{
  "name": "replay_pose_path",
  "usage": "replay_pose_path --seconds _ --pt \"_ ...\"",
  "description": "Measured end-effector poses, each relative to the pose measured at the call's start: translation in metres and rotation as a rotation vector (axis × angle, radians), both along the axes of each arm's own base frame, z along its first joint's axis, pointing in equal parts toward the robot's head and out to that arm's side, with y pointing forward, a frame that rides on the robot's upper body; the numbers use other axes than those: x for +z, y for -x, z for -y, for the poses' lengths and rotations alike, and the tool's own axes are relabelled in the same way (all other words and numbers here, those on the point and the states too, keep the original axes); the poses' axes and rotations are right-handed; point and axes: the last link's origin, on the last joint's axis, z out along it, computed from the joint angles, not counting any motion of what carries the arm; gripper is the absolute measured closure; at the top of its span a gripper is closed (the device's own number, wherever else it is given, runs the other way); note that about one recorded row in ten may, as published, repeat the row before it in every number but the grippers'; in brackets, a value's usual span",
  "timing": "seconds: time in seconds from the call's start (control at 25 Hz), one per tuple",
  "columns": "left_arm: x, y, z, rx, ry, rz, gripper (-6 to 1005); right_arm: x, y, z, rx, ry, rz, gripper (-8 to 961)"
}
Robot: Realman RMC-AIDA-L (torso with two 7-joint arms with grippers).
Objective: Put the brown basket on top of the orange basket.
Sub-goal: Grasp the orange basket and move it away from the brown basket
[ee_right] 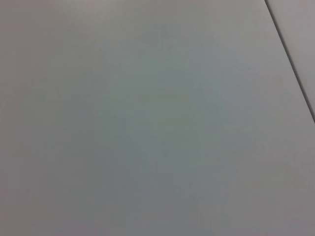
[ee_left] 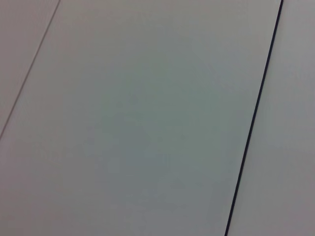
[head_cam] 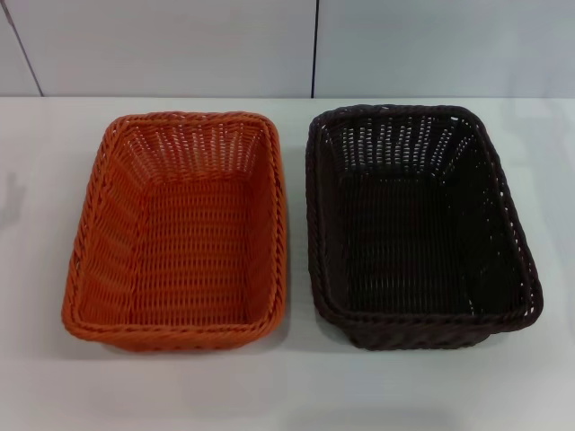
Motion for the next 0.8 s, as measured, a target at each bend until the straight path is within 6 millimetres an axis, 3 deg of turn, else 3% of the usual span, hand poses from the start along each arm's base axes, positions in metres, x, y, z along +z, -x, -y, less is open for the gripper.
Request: replay_pose_path --seconds 0.8 --pt "0.0025 0.0019 -0.0017 -0.031 0.032 0.057 166 -0.0062 0.0037 -0.0002 0.007 0.019 -0.004 380"
